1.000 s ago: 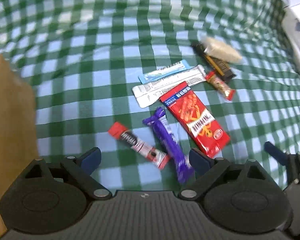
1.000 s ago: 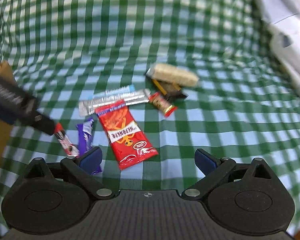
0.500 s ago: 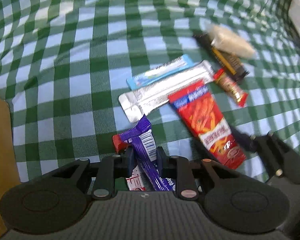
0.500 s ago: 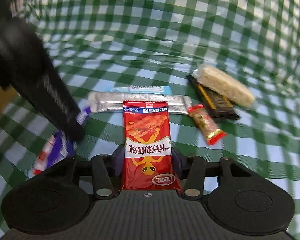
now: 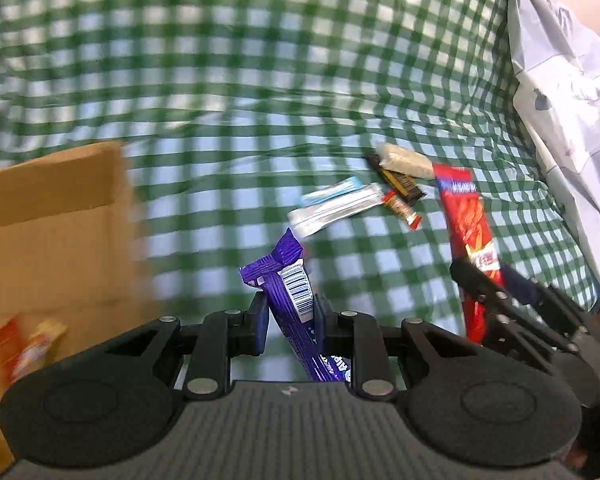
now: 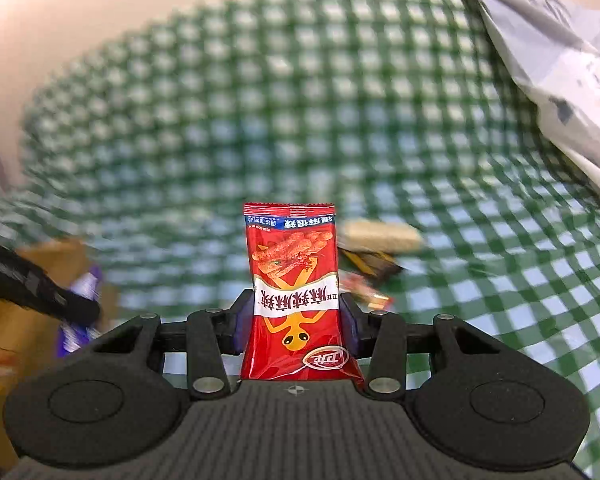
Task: Organize snacks
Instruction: 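Lower both held snacks into the box and open both tools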
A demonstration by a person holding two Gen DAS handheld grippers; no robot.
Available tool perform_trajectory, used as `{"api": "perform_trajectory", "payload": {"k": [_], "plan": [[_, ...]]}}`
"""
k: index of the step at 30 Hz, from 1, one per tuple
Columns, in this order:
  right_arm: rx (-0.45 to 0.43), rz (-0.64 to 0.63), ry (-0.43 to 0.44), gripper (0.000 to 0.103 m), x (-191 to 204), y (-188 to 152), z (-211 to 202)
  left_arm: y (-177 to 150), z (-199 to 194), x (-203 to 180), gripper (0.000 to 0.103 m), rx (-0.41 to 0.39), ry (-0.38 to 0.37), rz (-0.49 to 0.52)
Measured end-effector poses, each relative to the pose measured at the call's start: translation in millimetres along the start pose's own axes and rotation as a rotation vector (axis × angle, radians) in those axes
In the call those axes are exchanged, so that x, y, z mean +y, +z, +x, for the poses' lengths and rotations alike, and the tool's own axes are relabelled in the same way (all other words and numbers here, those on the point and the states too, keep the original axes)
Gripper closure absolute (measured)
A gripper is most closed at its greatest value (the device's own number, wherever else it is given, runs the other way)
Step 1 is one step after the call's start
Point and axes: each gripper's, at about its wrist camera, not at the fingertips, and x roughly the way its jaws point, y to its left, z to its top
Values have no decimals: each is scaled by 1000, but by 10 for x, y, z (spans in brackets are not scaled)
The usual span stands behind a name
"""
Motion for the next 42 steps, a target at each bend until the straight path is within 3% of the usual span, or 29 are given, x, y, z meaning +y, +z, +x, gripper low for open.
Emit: {"api": "perform_trajectory", "payload": {"k": [4, 9, 13, 18, 27, 42], "plan": [[-28, -2, 146, 57, 654, -124, -568, -498, -620, 442, 78, -22, 76, -38], [11, -8, 290, 57, 1446, -357, -1070, -1104, -1290, 1009, 78, -69, 148, -111], [50, -75, 353, 57, 1958, -519, -1353, -1494, -1574, 1310, 78, -88, 157, -161], [110, -139, 353, 57, 2324, -703, -1570, -1802, -1729, 1451, 78, -106, 142, -165], [93, -195, 303, 57, 2491, -777, -1778, -1993, -1894, 1503, 78, -158, 96, -168], [100, -238, 308, 57, 2542, -772, -1764, -1995, -1878, 1631, 78, -174, 107, -192]]}}
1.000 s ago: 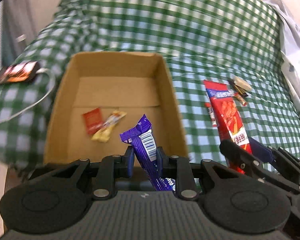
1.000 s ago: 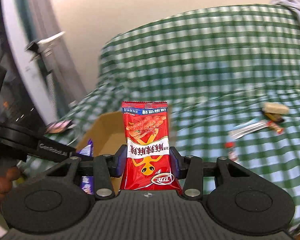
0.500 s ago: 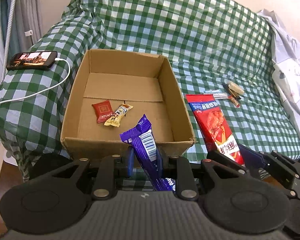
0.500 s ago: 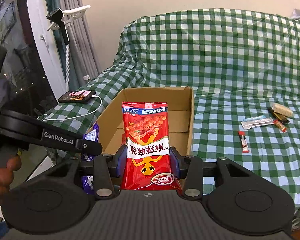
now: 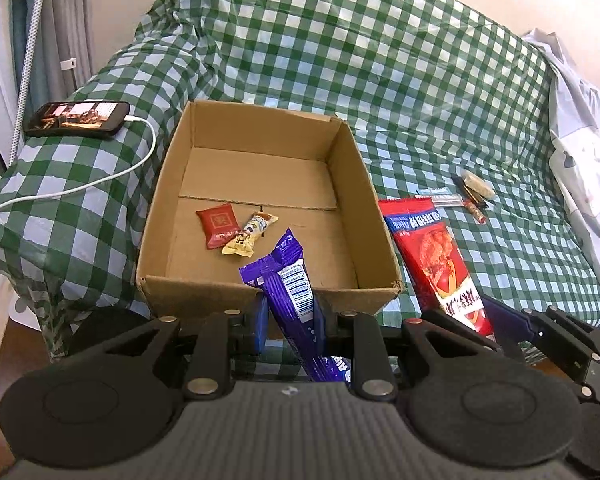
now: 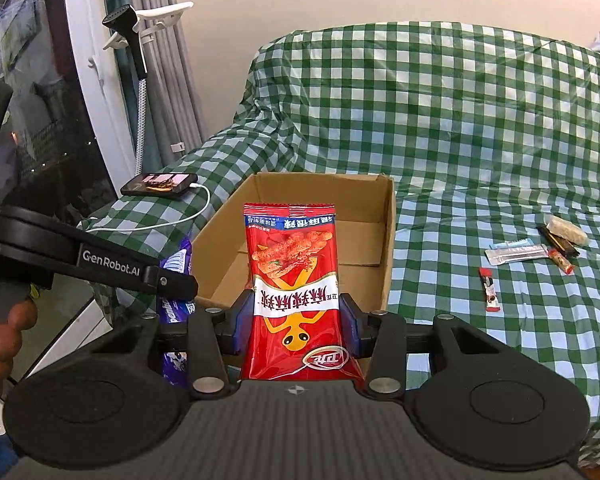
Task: Organize snacks
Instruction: 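Lower both held snacks into the box and open both tools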
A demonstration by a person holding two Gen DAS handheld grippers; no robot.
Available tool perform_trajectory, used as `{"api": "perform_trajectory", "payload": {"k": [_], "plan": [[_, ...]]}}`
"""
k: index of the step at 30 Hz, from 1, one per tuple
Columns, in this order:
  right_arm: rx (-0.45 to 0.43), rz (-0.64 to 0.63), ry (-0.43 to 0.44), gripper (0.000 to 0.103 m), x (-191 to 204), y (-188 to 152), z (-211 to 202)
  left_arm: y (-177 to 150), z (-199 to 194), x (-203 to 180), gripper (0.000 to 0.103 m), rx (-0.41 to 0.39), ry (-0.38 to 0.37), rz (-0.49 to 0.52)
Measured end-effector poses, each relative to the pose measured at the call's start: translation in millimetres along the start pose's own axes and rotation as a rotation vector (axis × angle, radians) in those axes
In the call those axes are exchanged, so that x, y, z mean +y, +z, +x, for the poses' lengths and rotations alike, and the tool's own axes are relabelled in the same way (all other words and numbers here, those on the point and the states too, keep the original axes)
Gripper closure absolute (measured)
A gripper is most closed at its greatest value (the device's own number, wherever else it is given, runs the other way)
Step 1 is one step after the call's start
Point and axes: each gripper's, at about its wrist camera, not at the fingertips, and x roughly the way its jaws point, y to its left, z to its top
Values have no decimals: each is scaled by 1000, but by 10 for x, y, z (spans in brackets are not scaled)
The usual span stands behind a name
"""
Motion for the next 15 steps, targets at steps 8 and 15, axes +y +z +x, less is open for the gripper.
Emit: {"api": "perform_trajectory", "payload": {"k": [8, 15], "plan": [[11, -3, 0, 57, -40, 67, 113, 180, 113, 126, 78, -9, 22, -21], [18, -17, 1, 57, -59, 219, 316, 449, 255, 221, 78, -30, 36, -39]]}}
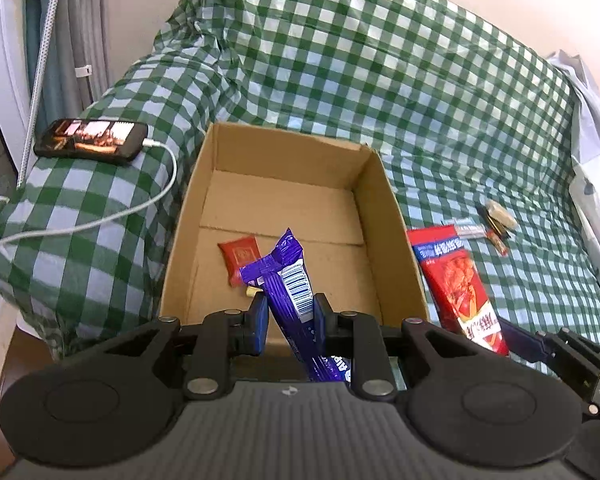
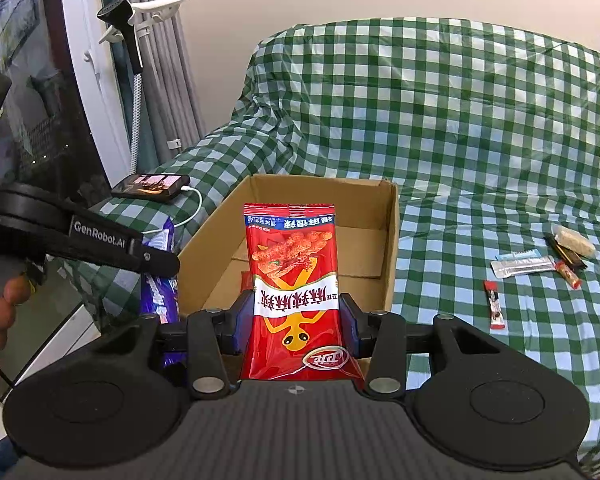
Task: Organize snacks
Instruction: 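Lower both held snacks into the box and open both tools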
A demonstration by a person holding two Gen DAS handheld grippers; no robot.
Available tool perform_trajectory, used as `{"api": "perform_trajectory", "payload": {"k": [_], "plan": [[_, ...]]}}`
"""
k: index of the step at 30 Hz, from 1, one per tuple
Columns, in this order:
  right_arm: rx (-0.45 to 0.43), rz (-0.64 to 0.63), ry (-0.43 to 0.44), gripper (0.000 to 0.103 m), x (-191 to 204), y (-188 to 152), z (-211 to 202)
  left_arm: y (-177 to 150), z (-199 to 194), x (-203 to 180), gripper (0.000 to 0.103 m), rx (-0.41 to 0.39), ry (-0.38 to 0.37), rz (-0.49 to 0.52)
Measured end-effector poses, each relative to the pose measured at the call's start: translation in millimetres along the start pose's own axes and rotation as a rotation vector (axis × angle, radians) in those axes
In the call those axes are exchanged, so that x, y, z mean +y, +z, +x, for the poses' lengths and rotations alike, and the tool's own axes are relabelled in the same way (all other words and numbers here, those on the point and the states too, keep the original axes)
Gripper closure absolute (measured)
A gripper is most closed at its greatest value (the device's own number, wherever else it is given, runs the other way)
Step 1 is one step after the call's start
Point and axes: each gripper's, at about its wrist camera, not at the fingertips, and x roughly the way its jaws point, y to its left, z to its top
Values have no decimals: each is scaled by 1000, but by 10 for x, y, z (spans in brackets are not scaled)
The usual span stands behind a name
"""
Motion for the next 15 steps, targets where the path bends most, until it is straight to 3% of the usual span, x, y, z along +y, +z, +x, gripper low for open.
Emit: {"api": "perform_trajectory", "payload": {"k": [15], "plan": [[47, 17, 19, 57, -113, 274, 810, 525, 723, 62, 78, 30, 39, -4]]}}
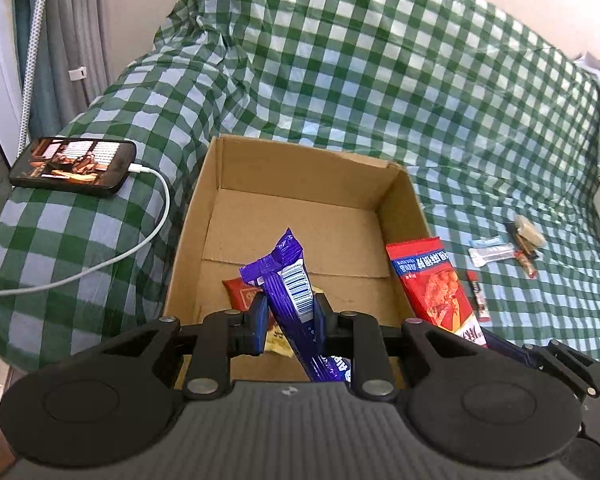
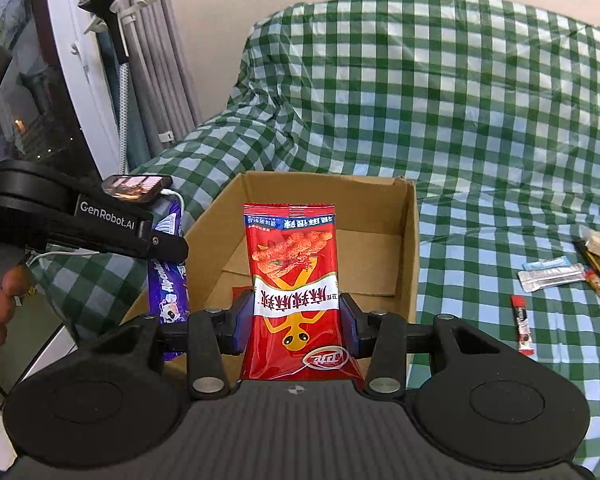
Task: Organize snacks
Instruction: 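Lower both held snacks into the box and open both tools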
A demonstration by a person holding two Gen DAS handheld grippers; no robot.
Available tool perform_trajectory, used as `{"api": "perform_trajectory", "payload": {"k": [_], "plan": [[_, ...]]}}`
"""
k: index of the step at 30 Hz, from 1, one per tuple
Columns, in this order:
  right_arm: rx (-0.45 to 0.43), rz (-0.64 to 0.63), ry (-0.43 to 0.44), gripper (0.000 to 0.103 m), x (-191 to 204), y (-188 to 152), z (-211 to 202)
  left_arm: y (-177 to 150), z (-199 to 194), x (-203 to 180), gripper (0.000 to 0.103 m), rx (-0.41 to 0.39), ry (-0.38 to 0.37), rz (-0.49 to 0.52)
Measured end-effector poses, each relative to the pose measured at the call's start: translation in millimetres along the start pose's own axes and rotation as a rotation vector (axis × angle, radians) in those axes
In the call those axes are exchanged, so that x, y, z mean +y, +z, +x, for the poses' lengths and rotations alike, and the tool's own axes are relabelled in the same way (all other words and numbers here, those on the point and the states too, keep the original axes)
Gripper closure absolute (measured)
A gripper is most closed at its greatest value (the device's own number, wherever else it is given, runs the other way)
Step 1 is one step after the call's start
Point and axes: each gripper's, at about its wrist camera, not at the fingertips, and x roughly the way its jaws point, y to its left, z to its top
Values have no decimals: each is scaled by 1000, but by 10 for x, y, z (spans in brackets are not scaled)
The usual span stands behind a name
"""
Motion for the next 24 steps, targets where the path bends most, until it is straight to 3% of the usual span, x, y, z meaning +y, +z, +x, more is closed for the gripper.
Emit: {"api": "perform_trajectory", "payload": {"k": [12, 24], "plan": [[72, 40, -5, 57, -182, 101, 666, 213, 706, 69, 78, 76, 45, 9], [122, 78, -28, 57, -304, 37, 1009, 260, 1134, 11, 78, 125, 69, 32]]}}
